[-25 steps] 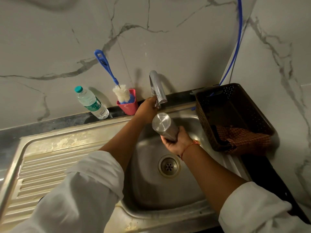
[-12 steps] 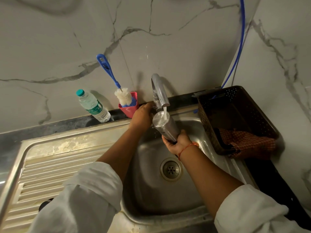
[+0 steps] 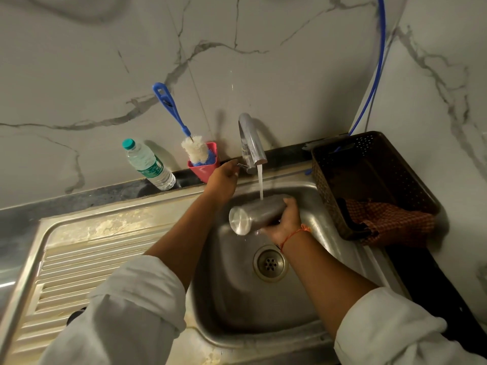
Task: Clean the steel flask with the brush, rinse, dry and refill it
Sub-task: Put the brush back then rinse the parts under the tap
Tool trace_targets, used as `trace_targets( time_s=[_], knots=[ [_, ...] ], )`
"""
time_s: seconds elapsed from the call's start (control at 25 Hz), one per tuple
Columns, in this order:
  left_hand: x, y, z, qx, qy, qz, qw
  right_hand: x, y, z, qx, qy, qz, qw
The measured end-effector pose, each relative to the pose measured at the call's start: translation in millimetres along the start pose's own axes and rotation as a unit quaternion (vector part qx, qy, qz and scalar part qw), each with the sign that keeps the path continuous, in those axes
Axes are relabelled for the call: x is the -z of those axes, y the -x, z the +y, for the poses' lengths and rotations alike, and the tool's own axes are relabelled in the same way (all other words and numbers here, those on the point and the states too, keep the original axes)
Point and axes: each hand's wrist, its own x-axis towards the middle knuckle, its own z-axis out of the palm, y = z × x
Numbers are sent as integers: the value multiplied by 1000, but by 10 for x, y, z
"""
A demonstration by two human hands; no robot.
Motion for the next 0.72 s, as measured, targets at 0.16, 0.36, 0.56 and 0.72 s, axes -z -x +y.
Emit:
trace_targets(
  time_s=[0.16, 0.36, 0.56, 0.72],
  knots=[
    [30, -21, 21, 19, 28, -16, 999, 5, 98, 10, 22, 1, -10, 1000],
    [58, -9, 58, 33, 40, -32, 998, 113, 155, 74, -59, 81, -105, 989],
    [48, 60, 120, 28, 45, -33, 998, 155, 282, 84, -77, 216, -97, 969],
    [-33, 121, 246, 0, 21, -36, 999, 214, 346, 145, 9, 370, -22, 929]
  ],
)
